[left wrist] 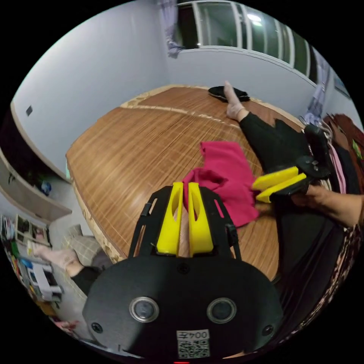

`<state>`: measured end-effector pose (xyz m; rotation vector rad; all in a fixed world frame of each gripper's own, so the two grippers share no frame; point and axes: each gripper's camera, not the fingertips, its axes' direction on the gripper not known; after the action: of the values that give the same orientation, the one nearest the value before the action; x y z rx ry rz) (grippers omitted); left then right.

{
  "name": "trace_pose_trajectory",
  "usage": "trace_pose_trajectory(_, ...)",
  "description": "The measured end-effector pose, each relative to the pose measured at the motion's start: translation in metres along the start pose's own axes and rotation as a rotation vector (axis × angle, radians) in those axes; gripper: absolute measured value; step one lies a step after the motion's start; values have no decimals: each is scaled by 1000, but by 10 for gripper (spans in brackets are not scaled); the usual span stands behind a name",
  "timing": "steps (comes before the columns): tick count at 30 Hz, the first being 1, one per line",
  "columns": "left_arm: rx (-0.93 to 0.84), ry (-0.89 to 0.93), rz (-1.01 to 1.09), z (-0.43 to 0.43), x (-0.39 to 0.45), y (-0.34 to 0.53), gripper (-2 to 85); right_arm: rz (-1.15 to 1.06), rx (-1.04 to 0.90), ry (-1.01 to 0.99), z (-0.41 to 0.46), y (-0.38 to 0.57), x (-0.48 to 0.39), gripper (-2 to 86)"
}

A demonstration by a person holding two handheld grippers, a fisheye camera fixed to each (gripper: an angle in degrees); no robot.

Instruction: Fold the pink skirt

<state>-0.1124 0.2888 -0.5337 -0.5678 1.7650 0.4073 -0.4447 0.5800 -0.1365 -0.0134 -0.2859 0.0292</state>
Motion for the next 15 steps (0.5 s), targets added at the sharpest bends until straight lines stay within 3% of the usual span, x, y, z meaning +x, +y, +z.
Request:
trace_pose_trajectory(5,20,17,141,-19,37,-21,16,-107,112,76,-35,-3,-32,133)
trace_pose_trajectory(15,73,57,277,-43,82,-36,15,-425,-28,209,-27,-36,-96,154)
